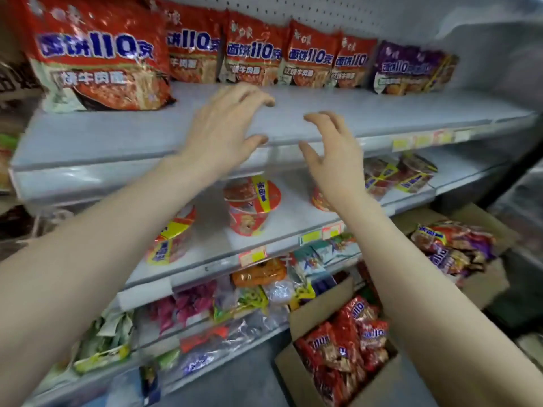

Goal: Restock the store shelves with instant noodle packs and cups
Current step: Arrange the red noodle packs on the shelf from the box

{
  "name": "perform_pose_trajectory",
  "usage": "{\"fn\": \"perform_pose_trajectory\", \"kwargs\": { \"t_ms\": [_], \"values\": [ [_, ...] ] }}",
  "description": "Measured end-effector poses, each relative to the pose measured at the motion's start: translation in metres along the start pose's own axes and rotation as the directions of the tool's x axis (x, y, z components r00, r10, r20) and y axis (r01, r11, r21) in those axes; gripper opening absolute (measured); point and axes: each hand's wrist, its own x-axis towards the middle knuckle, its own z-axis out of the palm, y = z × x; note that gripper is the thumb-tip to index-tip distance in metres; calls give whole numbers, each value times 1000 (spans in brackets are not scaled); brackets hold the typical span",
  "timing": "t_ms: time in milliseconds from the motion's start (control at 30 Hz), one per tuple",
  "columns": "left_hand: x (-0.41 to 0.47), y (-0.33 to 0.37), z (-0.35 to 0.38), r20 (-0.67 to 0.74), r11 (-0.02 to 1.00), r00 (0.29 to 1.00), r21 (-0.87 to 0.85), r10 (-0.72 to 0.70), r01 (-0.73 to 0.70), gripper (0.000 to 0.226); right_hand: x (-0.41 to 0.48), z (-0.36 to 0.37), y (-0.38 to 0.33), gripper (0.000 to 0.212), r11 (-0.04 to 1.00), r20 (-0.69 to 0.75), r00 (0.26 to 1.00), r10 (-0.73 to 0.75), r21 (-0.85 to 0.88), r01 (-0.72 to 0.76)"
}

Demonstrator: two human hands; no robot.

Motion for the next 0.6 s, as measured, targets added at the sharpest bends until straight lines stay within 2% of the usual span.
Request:
{"fn": "perform_pose_trajectory", "kwargs": {
  "t_ms": [167,367,600],
  "values": [
    [-1,73,79,54,994,996,-78,77,-73,42,-72,-30,87,39,996,-51,995,82,24,-81],
    [3,187,199,160,977,978,-184,136,-106,38,-170,-67,218,33,978,69,976,209,-32,-207],
    [11,282,307,266,946,947,-310,178,-91,35,-244,-102,331,35,938,192,918,347,-87,-336]
  ]
}}
